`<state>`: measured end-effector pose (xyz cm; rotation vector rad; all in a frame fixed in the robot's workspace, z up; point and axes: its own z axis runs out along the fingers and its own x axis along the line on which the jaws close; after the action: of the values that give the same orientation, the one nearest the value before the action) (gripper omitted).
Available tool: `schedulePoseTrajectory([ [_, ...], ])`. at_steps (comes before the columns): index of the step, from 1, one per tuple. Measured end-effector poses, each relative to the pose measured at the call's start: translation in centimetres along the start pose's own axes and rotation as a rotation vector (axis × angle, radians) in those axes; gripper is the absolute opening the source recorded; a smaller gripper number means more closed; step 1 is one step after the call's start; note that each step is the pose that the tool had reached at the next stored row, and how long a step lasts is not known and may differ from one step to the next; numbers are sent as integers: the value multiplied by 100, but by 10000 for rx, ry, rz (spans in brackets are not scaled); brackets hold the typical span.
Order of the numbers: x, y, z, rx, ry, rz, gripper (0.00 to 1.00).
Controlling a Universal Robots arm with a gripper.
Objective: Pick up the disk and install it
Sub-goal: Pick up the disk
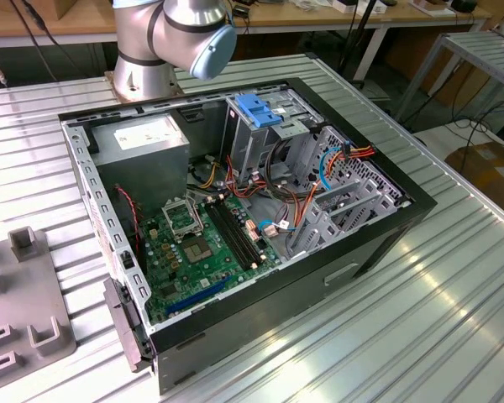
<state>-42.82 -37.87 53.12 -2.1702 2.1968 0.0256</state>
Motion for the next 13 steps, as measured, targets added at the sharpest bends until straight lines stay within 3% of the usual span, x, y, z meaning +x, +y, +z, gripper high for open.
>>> schedulePoseTrajectory([
  [13, -2, -150, 4, 0, 0, 0, 37],
])
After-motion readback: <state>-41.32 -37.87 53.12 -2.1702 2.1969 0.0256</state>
